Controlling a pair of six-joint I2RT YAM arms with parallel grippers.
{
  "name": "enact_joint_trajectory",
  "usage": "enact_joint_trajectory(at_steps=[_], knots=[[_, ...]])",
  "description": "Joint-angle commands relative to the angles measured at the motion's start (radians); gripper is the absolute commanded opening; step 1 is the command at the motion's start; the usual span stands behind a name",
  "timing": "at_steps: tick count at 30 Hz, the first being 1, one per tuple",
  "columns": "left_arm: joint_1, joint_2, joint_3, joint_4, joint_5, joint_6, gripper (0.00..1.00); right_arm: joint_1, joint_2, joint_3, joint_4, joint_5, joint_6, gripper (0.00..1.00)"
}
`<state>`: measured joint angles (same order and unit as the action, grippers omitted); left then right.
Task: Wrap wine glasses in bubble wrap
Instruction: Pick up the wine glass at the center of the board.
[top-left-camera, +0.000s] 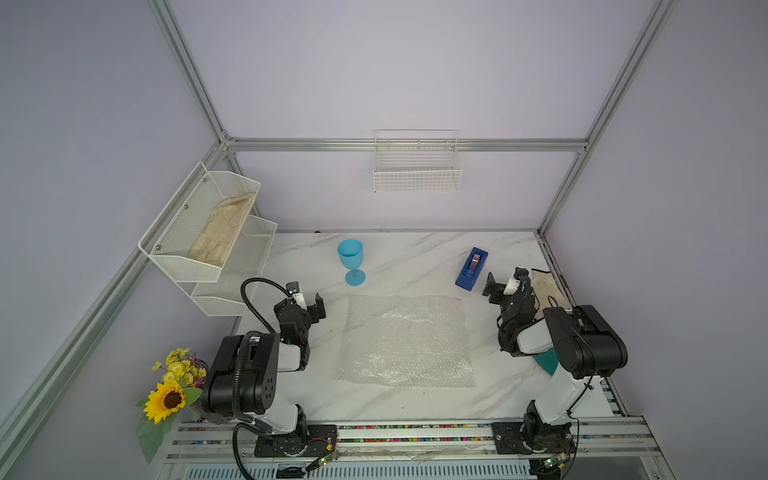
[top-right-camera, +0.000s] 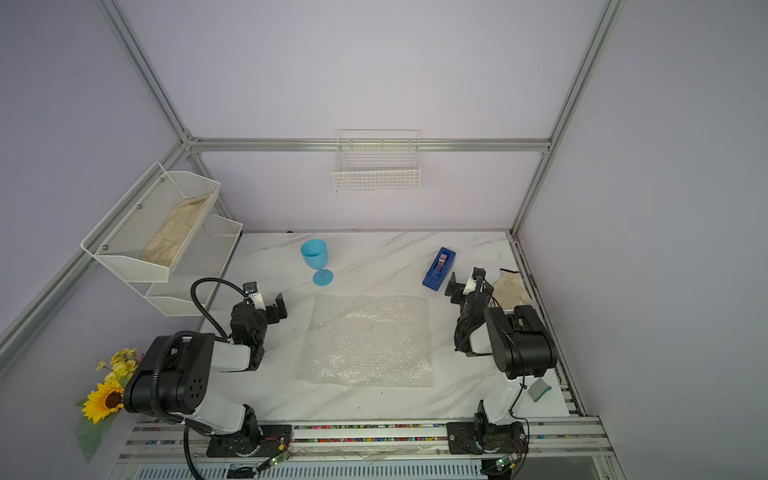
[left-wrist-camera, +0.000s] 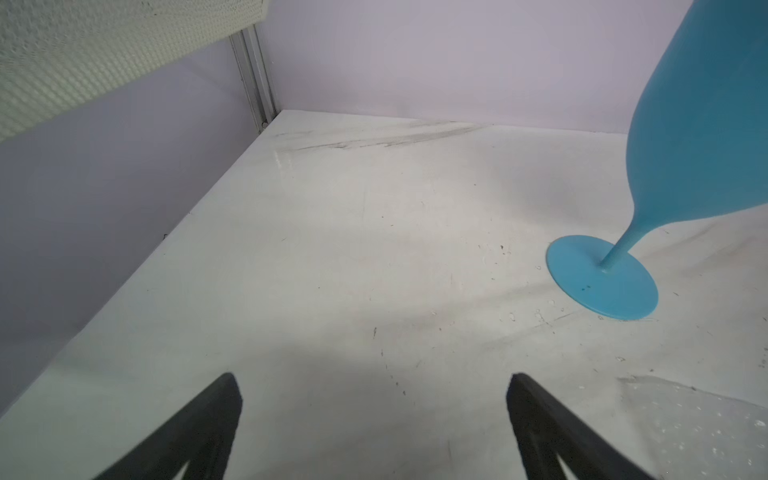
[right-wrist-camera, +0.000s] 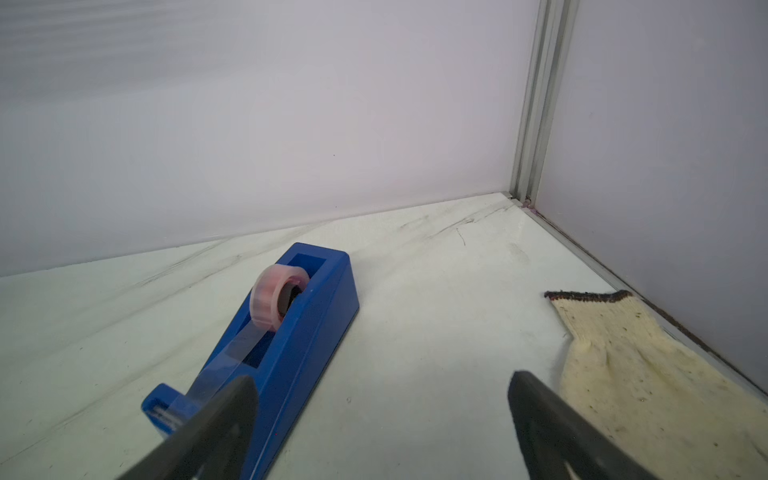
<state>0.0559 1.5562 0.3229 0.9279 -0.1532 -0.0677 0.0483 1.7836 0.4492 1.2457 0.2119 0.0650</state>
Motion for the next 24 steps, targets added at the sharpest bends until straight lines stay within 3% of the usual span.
enact_joint_trajectory(at_steps=[1,13,16,18,21,24], knots=[[0.002,0.004,0.024,0.063,-0.011,0.003,1.00,-0.001,-0.004,0.008,0.021,-0.002,-0.006,0.97],[0.001,-0.002,0.019,0.065,-0.012,0.003,1.00,-0.001,-0.007,0.003,0.030,0.000,-0.005,0.97],[-0.006,-0.080,-0.034,0.105,-0.027,0.011,1.00,-0.001,-0.088,0.003,-0.031,0.050,0.029,0.97],[-0.037,-0.215,-0.045,0.029,-0.080,0.029,1.00,-0.002,-0.178,0.016,-0.125,0.047,0.021,0.97],[-0.130,-0.405,0.048,-0.272,-0.212,-0.015,1.00,-0.001,-0.315,0.042,-0.256,-0.005,0.029,0.97],[-0.145,-0.430,0.122,-0.340,-0.142,-0.096,1.00,-0.001,-0.447,0.078,-0.359,-0.093,0.134,0.97]])
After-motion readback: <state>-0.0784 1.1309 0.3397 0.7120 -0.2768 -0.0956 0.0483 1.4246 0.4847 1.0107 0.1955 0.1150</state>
